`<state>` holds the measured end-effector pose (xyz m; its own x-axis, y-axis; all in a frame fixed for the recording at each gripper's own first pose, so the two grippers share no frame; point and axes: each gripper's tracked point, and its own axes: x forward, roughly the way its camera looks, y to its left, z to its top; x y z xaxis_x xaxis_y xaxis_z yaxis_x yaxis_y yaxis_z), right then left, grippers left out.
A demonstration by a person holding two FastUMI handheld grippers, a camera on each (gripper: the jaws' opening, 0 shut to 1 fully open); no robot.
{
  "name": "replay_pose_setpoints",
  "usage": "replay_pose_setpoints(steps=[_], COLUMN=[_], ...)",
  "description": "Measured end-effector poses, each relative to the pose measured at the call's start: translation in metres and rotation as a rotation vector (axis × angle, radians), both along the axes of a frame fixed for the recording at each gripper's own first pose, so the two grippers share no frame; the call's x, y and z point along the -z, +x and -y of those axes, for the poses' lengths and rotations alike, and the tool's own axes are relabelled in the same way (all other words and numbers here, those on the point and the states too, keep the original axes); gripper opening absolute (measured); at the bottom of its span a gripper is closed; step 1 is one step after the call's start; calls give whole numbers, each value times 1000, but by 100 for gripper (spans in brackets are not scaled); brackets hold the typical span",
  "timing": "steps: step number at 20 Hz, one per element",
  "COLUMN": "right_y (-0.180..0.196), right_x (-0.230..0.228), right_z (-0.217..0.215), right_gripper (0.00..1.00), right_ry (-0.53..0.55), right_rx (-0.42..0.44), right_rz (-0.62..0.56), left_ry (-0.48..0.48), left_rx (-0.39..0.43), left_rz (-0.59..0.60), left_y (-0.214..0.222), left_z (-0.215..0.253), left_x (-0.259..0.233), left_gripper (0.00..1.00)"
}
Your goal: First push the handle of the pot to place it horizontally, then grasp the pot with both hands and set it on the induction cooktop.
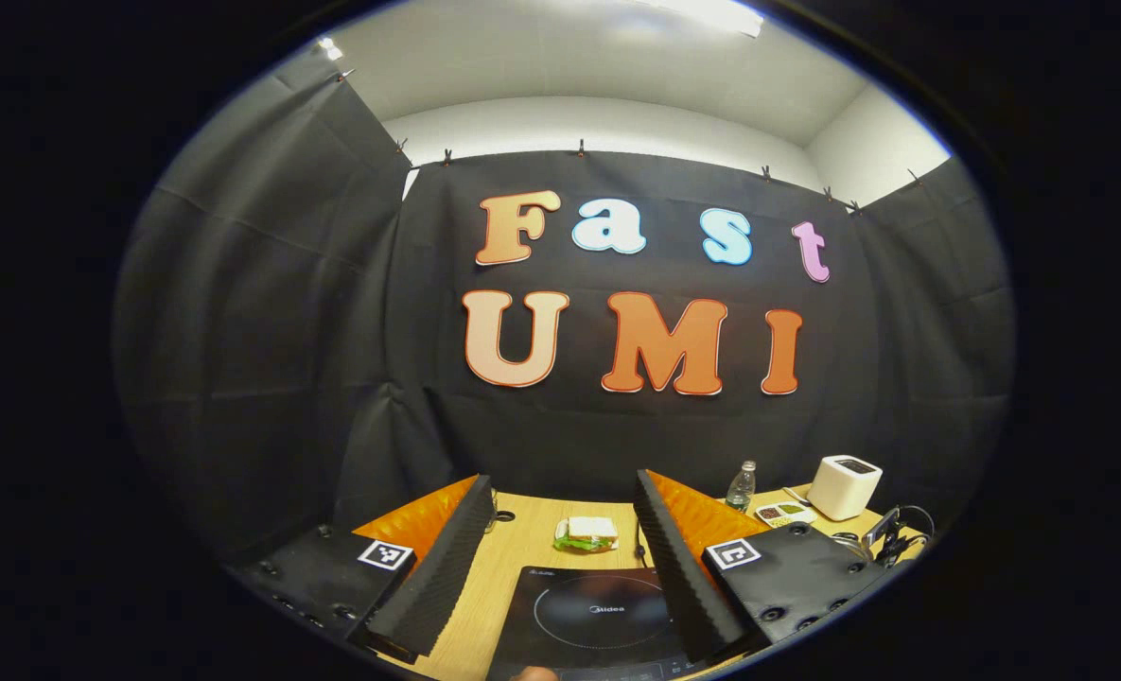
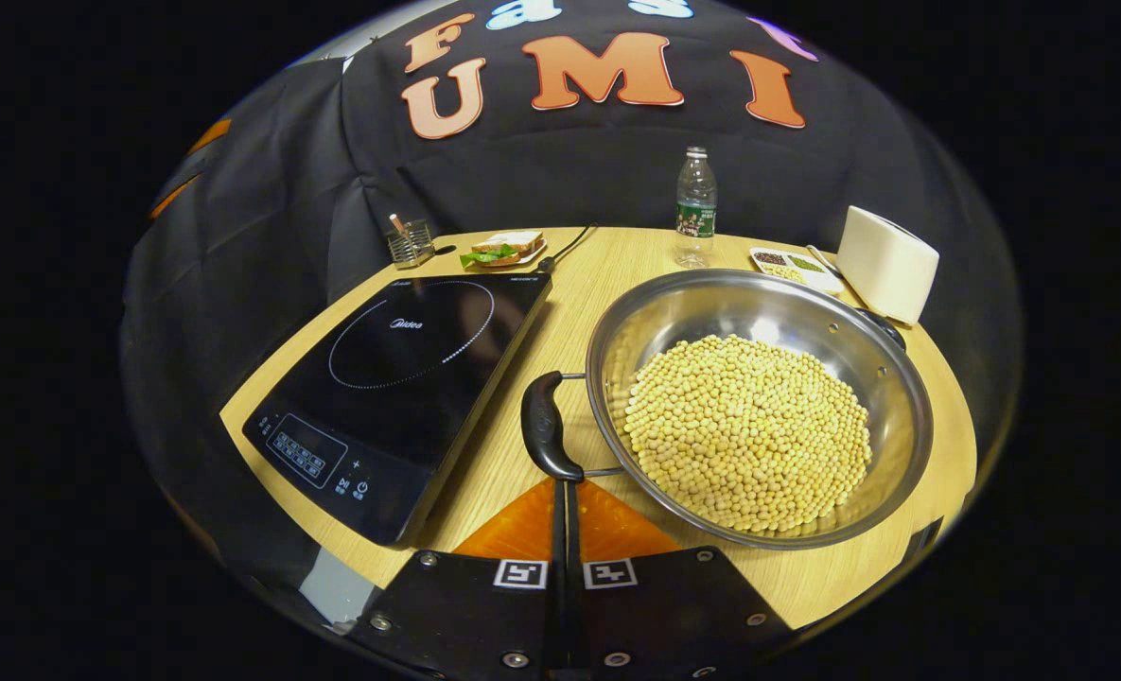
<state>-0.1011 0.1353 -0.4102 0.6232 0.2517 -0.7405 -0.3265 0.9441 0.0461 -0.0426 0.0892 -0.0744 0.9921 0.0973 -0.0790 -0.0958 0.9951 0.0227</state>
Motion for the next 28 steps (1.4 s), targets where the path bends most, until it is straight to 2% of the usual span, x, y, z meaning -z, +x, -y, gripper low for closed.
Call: replay_pose_setpoints(steps=[12, 28], right_y=[29, 47], right_x=[0, 1], right_z=[-31, -43], right_gripper=[0, 0], right_ry=[27, 23], right_rx=[66, 107], right_rz=[-3, 3], left_ry=[14, 5], left_rx=[8, 18], left_rz=[15, 6], left_y=[9, 22], left_z=[-8, -22], left_x=[-11, -5], left_gripper=[97, 97])
